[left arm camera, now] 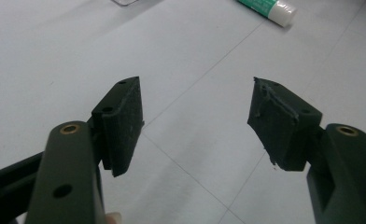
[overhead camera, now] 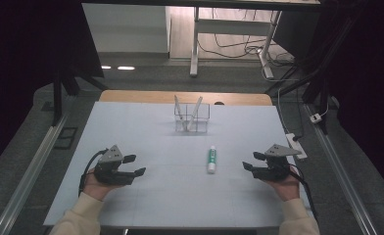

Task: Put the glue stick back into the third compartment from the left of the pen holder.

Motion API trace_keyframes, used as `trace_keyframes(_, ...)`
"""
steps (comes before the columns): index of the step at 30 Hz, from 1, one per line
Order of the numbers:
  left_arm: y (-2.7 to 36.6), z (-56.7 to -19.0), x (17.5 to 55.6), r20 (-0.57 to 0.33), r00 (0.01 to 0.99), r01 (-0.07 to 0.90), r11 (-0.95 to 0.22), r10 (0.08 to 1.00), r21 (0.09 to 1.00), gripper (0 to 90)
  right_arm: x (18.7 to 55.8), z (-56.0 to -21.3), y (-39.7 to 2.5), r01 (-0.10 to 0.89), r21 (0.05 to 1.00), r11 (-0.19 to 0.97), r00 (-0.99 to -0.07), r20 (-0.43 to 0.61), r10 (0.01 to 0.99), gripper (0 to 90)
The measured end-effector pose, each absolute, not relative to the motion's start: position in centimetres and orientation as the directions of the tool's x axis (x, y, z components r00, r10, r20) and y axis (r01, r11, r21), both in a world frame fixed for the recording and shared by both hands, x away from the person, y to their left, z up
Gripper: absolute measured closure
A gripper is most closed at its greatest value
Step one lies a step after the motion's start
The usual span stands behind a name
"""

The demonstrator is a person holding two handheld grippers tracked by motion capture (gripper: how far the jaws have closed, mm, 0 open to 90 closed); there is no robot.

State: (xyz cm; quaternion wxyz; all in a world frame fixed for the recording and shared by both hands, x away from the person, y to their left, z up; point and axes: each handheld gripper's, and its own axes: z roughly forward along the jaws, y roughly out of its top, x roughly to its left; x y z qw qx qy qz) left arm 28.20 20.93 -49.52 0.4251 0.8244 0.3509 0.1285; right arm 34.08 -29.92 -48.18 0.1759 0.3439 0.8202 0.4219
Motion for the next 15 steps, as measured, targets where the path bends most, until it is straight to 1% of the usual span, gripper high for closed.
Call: trace_keyframes(15,20.7,-49.9,28.2,-0.077,0.728,0.476,-0.422,0.681,0.772,35.1,34.4,-48.6,-28.1,0.452,0.766,0.457,-0.724,0.016,0.690,37.1)
